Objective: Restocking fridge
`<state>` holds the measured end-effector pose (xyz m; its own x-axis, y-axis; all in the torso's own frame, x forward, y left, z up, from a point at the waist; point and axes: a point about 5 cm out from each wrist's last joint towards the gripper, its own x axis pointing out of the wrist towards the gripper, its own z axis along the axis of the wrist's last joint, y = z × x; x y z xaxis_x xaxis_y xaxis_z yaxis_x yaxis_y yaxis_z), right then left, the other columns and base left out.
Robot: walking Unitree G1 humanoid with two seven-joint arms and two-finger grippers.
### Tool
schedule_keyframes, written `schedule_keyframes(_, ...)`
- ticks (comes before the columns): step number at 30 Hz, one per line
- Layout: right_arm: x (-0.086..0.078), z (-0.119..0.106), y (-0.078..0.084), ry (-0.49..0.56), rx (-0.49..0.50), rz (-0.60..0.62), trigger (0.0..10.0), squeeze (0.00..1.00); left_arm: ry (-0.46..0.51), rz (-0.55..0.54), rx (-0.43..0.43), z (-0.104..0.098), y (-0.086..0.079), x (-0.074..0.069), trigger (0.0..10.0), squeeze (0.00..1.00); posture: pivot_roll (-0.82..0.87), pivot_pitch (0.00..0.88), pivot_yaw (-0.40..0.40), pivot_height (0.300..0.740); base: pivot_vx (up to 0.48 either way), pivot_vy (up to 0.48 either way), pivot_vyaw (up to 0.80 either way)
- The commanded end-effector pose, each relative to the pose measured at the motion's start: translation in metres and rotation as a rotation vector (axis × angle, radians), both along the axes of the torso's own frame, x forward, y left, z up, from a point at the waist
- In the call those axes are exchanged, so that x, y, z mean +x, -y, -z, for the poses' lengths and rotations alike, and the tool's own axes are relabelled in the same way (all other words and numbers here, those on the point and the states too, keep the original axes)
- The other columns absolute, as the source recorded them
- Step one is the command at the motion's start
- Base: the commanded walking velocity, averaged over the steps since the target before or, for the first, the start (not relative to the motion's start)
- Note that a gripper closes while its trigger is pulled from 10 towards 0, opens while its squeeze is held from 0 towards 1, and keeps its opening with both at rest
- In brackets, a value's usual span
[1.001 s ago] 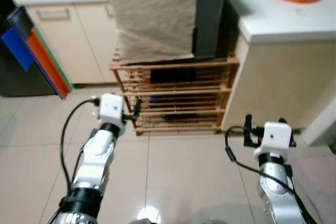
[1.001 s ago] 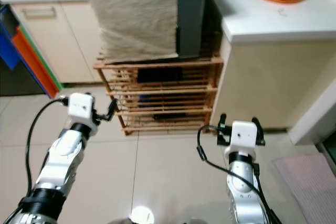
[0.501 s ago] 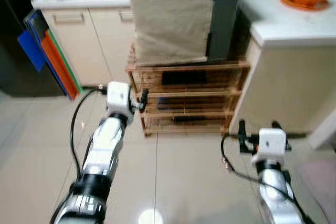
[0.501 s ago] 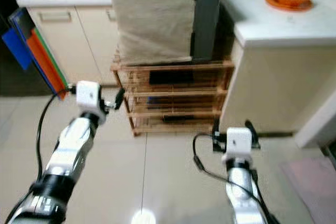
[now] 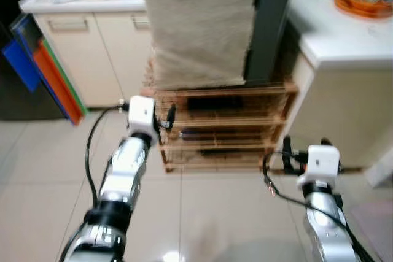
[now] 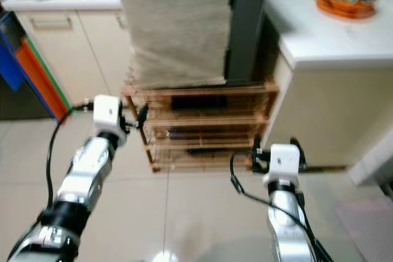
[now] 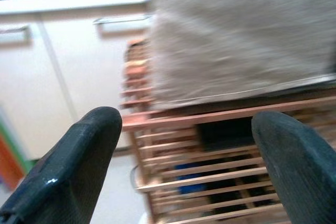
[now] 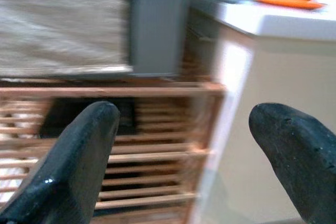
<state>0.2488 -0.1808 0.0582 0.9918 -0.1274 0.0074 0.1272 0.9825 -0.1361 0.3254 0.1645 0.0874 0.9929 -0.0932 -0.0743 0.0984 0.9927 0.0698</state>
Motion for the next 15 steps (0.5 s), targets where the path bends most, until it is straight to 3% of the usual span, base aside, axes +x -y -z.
schedule_keyframes(1,-0.002,0.004,0.008,-0.025,-0.013,0.015,10.0,0.0,0.004,0.009,-0.003,-0.002,0.006,0.003,10.0,0.0,-0.14,0.0,0.044,0.74,0.442,0.0,0.0)
schedule_keyframes(3,0.001,0.005,0.008,-0.026,-0.01,0.016,10.0,0.0,0.007,0.003,0.006,-0.002,0.005,0.004,10.0,0.0,-0.13,0.0,0.047,0.74,0.431,0.0,0.0)
schedule_keyframes(8,0.01,-0.001,0.009,-0.004,0.034,0.044,10.0,0.0,0.038,-0.002,0.049,-0.007,0.001,0.007,10.0,0.0,-0.13,0.0,0.045,0.74,0.342,0.308,0.0)
schedule_keyframes(11,0.015,-0.016,0.013,0.052,0.093,0.072,10.0,0.0,0.145,0.066,0.047,-0.024,0.006,0.003,10.0,0.0,-0.14,0.0,0.041,0.74,0.0,0.0,0.0)
schedule_keyframes(15,0.019,-0.03,0.01,0.1,0.085,0.032,10.0,0.0,0.162,0.097,-0.008,-0.029,0.01,-0.012,10.0,0.0,-0.13,0.0,0.028,0.74,0.0,0.0,0.0)
